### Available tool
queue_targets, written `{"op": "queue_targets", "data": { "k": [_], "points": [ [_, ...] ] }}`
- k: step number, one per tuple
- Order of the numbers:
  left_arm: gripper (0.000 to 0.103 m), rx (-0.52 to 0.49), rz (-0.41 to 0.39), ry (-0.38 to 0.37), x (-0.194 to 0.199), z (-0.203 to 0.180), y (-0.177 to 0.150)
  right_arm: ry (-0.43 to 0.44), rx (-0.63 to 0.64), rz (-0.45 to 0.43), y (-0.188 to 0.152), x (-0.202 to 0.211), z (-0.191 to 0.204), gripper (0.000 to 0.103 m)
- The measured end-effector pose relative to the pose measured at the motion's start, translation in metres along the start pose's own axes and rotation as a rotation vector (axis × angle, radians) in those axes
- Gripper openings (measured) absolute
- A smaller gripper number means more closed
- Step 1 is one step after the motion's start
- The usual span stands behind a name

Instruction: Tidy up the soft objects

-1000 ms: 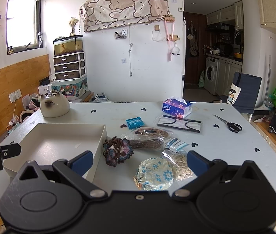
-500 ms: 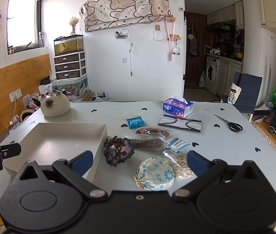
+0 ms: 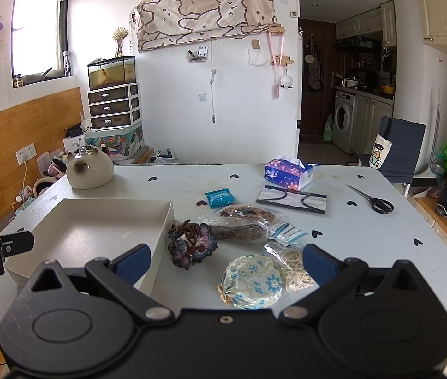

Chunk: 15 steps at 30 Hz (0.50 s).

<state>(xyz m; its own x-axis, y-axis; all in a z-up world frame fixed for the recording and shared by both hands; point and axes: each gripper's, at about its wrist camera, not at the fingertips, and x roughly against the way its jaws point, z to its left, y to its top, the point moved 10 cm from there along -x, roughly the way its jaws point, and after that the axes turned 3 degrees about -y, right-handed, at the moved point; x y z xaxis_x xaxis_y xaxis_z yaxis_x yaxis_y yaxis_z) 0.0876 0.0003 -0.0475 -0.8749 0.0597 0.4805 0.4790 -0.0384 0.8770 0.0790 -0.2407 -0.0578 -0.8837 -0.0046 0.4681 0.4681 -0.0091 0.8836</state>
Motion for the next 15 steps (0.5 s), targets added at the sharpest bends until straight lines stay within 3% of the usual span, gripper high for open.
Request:
{"op": "queue_targets", "data": {
  "k": [15],
  "points": [
    [0.103,0.000,0.001,-0.001,-0.0056,0.0011,-0.0116,-0.002,-0.002,0.002,0.0020,-0.0025,-0.0025,0.103]
  ]
}}
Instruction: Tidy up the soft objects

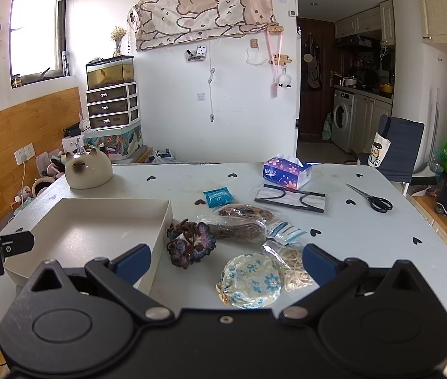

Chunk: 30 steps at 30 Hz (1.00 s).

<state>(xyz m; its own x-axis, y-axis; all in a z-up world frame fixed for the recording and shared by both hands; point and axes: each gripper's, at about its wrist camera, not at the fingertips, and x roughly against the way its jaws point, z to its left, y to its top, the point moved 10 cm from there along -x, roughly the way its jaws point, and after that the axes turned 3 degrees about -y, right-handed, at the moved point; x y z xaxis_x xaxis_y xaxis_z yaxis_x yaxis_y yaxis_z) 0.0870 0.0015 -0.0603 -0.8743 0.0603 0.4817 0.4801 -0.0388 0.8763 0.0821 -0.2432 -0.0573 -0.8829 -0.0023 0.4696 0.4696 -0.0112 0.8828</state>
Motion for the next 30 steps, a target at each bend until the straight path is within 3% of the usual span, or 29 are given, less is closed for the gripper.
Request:
{"op": "queue_targets", "data": {
  "k": [11,17,26,30],
  "points": [
    [0.103,-0.009,-0.014,-0.013,-0.018,-0.003,0.021,-0.024,-0.001,-0.012,0.007,0.002,0.001,0.103],
    [0.103,-0.023,-0.033,-0.050,-0.042,0.004,0.041,-0.067,-0.014,-0.026,0.025,-0.025,-0.002,0.103],
    [0.103,-0.089,-0.065,-0.163,-0.087,0.001,0.078,-0.144,-0.065,-0.034,0.048,-0.053,0.000,0.103],
    [0.103,-0.133,-0.033,-0.227,-0.116,-0.005,0.084,-0.189,-0.109,-0.020,0.052,-0.065,0.000,0.103]
  ]
}}
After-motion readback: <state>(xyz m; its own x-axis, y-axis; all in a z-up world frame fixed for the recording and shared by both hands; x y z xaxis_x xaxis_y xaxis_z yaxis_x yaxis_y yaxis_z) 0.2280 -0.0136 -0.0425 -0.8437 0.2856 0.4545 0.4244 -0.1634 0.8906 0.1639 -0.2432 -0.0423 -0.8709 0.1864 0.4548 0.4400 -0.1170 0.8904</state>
